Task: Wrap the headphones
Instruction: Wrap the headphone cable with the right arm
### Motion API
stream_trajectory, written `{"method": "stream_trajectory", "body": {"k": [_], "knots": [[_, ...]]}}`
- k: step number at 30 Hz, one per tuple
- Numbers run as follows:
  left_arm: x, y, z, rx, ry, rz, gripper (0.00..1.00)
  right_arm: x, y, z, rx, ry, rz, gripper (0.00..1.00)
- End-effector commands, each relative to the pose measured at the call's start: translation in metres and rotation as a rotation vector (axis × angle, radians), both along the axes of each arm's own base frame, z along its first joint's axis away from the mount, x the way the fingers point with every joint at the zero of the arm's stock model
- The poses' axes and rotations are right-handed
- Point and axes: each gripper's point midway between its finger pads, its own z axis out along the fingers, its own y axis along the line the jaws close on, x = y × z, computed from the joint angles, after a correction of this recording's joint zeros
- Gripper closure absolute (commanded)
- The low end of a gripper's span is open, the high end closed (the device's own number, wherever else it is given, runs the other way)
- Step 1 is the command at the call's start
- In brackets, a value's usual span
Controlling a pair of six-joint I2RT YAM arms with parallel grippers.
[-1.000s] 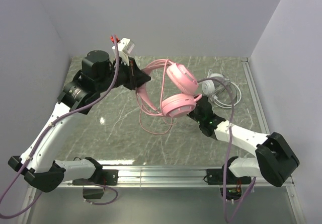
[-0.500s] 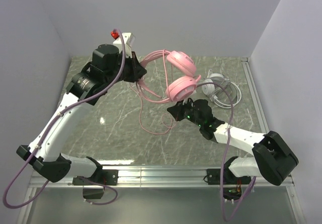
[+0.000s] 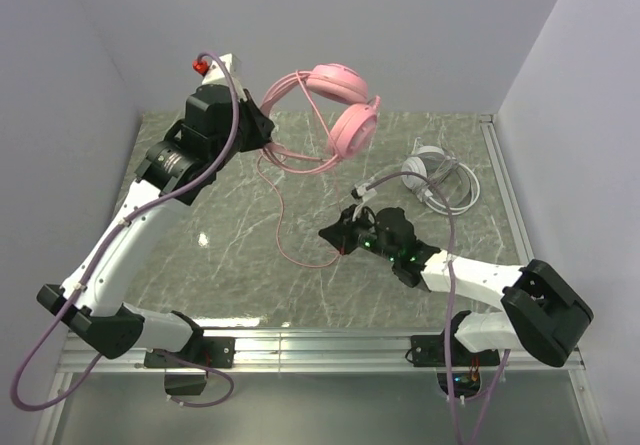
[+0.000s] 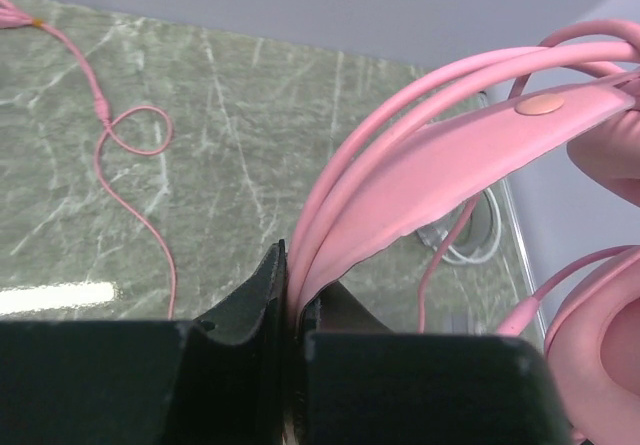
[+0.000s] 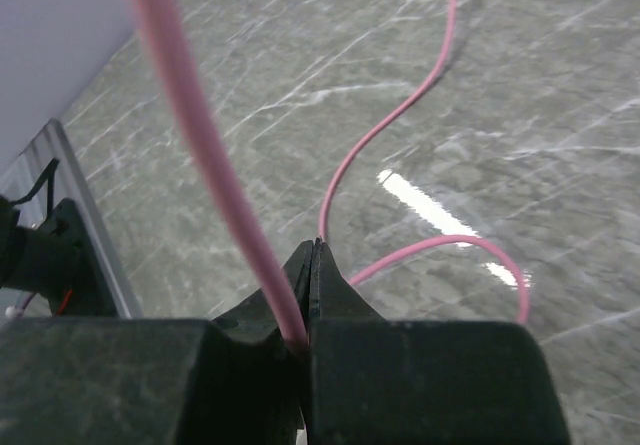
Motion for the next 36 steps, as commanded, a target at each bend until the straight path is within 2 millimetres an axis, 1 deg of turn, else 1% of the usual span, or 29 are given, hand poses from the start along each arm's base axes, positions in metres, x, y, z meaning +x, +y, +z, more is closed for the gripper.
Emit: {"method": "stream_trajectory", "body": {"k": [1, 3, 4, 5, 8, 10, 11, 12, 13, 14, 16, 17, 18, 19, 20, 22, 23, 24, 25, 26, 27, 28, 29, 30, 31, 32, 33, 34, 36], "knots": [[0.026, 0.022, 0.049, -0.177, -0.138, 0.166, 1.00, -0.019, 0.014, 0.002, 0.015, -0.008, 0.046, 1.00], [0.033, 0.030, 0.043, -0.181, -0.141, 0.193, 1.00, -0.024, 0.018, 0.003, 0.007, -0.015, 0.046, 1.00], [0.038, 0.040, 0.042, -0.188, -0.149, 0.221, 1.00, -0.027, 0.019, 0.003, 0.001, -0.014, 0.050, 1.00], [0.042, 0.043, 0.038, -0.200, -0.151, 0.234, 1.00, -0.034, 0.024, 0.003, 0.000, -0.015, 0.068, 1.00], [0.056, 0.059, 0.027, -0.203, -0.140, 0.284, 1.00, -0.045, 0.030, 0.004, -0.006, -0.013, 0.090, 1.00], [0.066, 0.076, 0.021, -0.191, -0.133, 0.355, 1.00, -0.052, 0.032, 0.001, -0.018, -0.007, 0.104, 1.00], [0.071, 0.082, 0.015, -0.183, -0.120, 0.385, 1.00, -0.060, 0.035, 0.002, -0.020, -0.010, 0.123, 1.00], [0.075, 0.088, 0.012, -0.177, -0.120, 0.408, 1.00, -0.063, 0.036, 0.001, -0.024, -0.008, 0.128, 1.00], [0.078, 0.097, 0.009, -0.169, -0.121, 0.442, 1.00, -0.066, 0.035, -0.002, -0.036, -0.001, 0.125, 1.00], [0.082, 0.101, 0.002, -0.159, -0.111, 0.460, 1.00, -0.071, 0.034, 0.000, -0.035, -0.003, 0.134, 1.00], [0.087, 0.108, -0.002, -0.154, -0.121, 0.482, 1.00, -0.080, 0.035, 0.000, -0.042, 0.000, 0.150, 1.00], [0.088, 0.110, -0.011, -0.145, -0.113, 0.494, 1.00, -0.083, 0.034, 0.003, -0.036, 0.000, 0.155, 1.00], [0.088, 0.112, -0.013, -0.147, -0.116, 0.506, 1.00, -0.087, 0.034, 0.004, -0.037, -0.001, 0.163, 1.00], [0.091, 0.113, -0.014, -0.157, -0.123, 0.516, 1.00, -0.094, 0.035, 0.001, -0.054, 0.012, 0.180, 1.00], [0.091, 0.116, -0.021, -0.150, -0.117, 0.533, 1.00, -0.096, 0.035, 0.006, -0.053, 0.003, 0.178, 1.00], [0.093, 0.121, -0.025, -0.155, -0.114, 0.557, 1.00, -0.106, 0.036, 0.004, -0.074, 0.011, 0.195, 1.00], [0.094, 0.124, -0.031, -0.149, -0.108, 0.568, 1.00, -0.108, 0.037, 0.010, -0.066, 0.005, 0.198, 1.00], [0.095, 0.129, -0.032, -0.148, -0.108, 0.582, 1.00, -0.111, 0.035, 0.007, -0.080, 0.014, 0.200, 1.00], [0.096, 0.130, -0.037, -0.143, -0.106, 0.591, 1.00, -0.116, 0.037, 0.009, -0.082, 0.017, 0.211, 1.00], [0.095, 0.134, -0.038, -0.134, -0.109, 0.603, 1.00, -0.116, 0.035, 0.012, -0.082, 0.013, 0.203, 1.00], [0.095, 0.139, -0.040, -0.125, -0.114, 0.630, 1.00, -0.118, 0.032, 0.008, -0.105, 0.025, 0.203, 1.00], [0.094, 0.142, -0.046, -0.097, -0.113, 0.638, 1.00, -0.120, 0.031, 0.010, -0.108, 0.026, 0.204, 1.00], [0.095, 0.144, -0.044, -0.095, -0.133, 0.645, 1.00, -0.120, 0.028, 0.014, -0.108, 0.025, 0.197, 1.00], [0.095, 0.148, -0.046, -0.079, -0.140, 0.661, 1.00, -0.120, 0.023, 0.009, -0.137, 0.038, 0.184, 1.00], [0.093, 0.150, -0.051, -0.047, -0.141, 0.655, 1.00, -0.119, 0.021, 0.016, -0.133, 0.036, 0.174, 1.00], [0.094, 0.149, -0.049, -0.041, -0.154, 0.647, 1.00, -0.116, 0.018, 0.016, -0.152, 0.037, 0.154, 1.00], [0.094, 0.148, -0.051, -0.029, -0.154, 0.635, 1.00, -0.114, 0.011, 0.009, -0.202, 0.051, 0.130, 1.00], [0.094, 0.149, -0.053, -0.020, -0.148, 0.637, 1.00, -0.113, 0.010, 0.015, -0.210, 0.045, 0.123, 1.00], [0.093, 0.151, -0.055, -0.008, -0.141, 0.644, 1.00, -0.114, 0.005, 0.011, -0.246, 0.057, 0.119, 1.00]]}}
